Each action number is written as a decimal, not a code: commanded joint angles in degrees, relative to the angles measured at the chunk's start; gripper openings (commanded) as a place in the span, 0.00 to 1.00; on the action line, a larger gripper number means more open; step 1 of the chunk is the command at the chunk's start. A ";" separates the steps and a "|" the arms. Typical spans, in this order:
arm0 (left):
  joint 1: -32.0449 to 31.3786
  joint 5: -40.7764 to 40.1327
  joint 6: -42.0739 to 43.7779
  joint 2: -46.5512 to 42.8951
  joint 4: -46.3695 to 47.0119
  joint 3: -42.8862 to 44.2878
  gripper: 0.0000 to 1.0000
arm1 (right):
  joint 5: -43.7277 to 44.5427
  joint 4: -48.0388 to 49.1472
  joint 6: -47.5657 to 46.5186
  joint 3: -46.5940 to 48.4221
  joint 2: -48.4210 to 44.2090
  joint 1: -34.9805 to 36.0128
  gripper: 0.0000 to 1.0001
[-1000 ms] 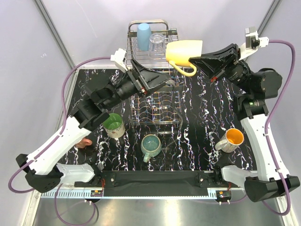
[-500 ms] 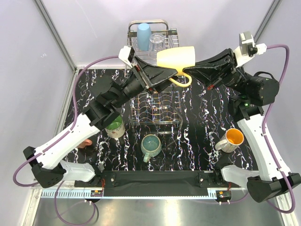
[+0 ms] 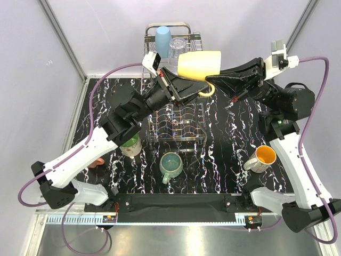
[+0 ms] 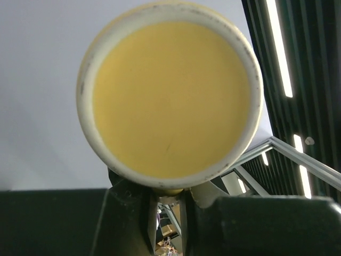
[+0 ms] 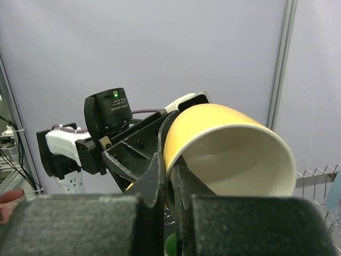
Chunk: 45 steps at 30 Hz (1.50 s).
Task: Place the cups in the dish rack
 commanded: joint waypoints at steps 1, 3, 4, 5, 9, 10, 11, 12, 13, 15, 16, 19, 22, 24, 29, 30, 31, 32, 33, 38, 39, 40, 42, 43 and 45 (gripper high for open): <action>0.02 -1.72 7.13 -0.40 -3.78 2.99 0.00 | 3.54 -5.06 -0.40 1.18 -3.38 1.67 0.08; 0.11 -3.99 10.04 -1.10 -8.18 4.48 0.00 | 8.35 -12.94 -3.21 1.88 -4.79 1.67 0.48; 0.11 -4.88 14.84 -1.54 -12.12 5.27 0.00 | 10.82 -16.12 -4.27 2.49 -5.92 1.67 0.61; 0.11 -6.02 18.10 -1.55 -15.21 7.97 0.00 | 14.06 -19.64 -6.36 3.11 -6.46 1.67 0.69; 0.55 -15.68 31.03 -0.23 -31.65 16.16 0.00 | 39.32 -47.31 -11.65 8.81 -8.39 1.67 0.91; 0.55 -17.61 35.23 0.12 -36.29 17.65 0.00 | 43.41 -51.10 -12.27 11.09 -8.48 1.67 0.92; 0.55 -21.81 36.93 0.91 -38.86 20.80 0.00 | 47.10 -58.01 -13.41 12.24 -8.48 1.67 0.94; 0.55 -24.11 38.43 1.61 -41.40 22.49 0.00 | 52.45 -61.21 -14.11 13.38 -8.22 1.67 0.95; 0.55 -26.22 40.96 2.31 -46.13 24.24 0.00 | 54.33 -64.12 -14.64 15.40 -7.61 1.58 0.95; 0.55 -31.57 43.44 5.29 -50.64 29.69 0.00 | 57.06 -70.81 -16.23 16.99 -6.90 1.67 0.95; 0.55 -33.52 44.93 6.53 -55.18 31.80 0.00 | 57.42 -72.13 -16.49 17.52 -6.64 1.67 0.95; 0.63 -38.45 48.10 12.50 -63.10 40.59 0.00 | 56.81 -73.99 -17.28 16.04 -7.86 1.67 0.95; 0.63 -41.53 50.30 14.44 -63.76 43.07 0.00 | 56.46 -73.37 -17.90 14.37 -8.66 1.67 0.96; 0.63 -43.54 51.53 14.62 -62.53 42.19 0.00 | 57.16 -73.55 -18.51 14.10 -9.10 1.67 0.96; 0.90 -49.00 56.89 16.82 -60.86 43.33 0.00 | 57.51 -74.52 -19.65 13.75 -9.27 1.67 0.96; 0.98 -50.23 57.77 17.08 -60.42 43.51 0.00 | 57.69 -74.69 -19.74 13.75 -9.45 1.76 0.96; 1.16 -50.59 58.99 17.52 -59.89 43.68 0.00 | 57.78 -74.78 -20.01 13.40 -9.62 1.59 0.96; 1.25 -50.85 59.70 18.05 -59.45 43.77 0.00 | 58.04 -74.87 -20.18 13.22 -9.71 1.58 0.96; 1.42 -51.11 60.32 18.31 -58.75 43.77 0.00 | 58.30 -74.87 -20.18 12.96 -9.89 1.67 0.96; 3.79 -50.16 60.77 20.33 -58.04 43.51 0.00 | 58.92 -75.04 -20.62 11.99 -10.50 1.67 0.97; 4.41 -48.58 60.24 21.03 -58.82 43.68 0.00 | 59.09 -74.96 -20.71 11.90 -10.68 1.67 0.97; 5.11 -47.79 58.67 21.56 -59.35 44.38 0.00 | 59.18 -75.13 -20.80 11.73 -10.77 1.67 0.97; 7.13 -46.03 56.64 22.27 -60.85 45.26 0.00 | 59.36 -75.31 -20.80 11.46 -10.94 1.67 0.97; 7.83 -45.58 54.72 22.71 -61.64 45.27 0.00 | 59.45 -75.22 -20.80 11.11 -11.12 1.58 0.97; 9.86 -43.31 53.21 23.24 -62.26 45.35 0.00 | 59.45 -74.96 -20.80 10.50 -11.38 1.67 0.97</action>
